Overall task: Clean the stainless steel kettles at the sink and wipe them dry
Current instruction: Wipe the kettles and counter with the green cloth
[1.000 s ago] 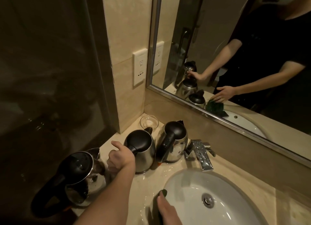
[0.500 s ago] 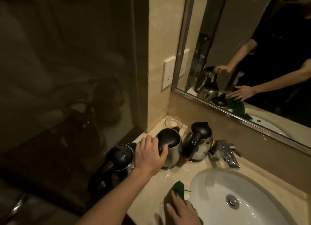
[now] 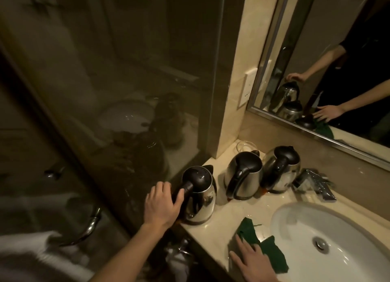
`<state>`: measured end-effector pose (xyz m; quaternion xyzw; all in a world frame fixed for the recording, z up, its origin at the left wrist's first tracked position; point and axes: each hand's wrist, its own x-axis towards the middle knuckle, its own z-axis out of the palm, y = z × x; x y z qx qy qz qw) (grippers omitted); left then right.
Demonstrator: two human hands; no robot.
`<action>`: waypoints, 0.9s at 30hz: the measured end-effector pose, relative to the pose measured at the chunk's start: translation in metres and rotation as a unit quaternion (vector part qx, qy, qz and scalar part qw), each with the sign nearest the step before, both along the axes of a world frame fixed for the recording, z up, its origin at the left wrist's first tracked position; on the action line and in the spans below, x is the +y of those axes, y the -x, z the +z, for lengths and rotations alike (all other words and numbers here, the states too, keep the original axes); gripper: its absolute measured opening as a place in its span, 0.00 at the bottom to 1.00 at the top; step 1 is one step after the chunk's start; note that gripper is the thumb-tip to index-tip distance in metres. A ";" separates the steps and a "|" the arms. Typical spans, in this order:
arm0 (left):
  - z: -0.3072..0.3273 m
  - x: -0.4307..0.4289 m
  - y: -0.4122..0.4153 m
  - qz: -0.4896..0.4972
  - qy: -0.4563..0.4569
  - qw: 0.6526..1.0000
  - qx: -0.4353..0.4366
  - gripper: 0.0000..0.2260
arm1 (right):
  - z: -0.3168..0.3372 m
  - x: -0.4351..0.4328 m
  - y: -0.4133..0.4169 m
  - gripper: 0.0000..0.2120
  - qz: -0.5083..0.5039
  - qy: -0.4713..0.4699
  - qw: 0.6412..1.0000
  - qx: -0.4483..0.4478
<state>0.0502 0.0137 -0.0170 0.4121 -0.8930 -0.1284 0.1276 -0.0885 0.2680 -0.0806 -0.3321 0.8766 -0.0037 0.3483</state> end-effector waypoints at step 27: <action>-0.036 0.050 0.017 -0.033 -0.203 0.963 0.173 0.15 | 0.005 0.044 0.000 0.29 -0.295 0.311 0.903 -0.015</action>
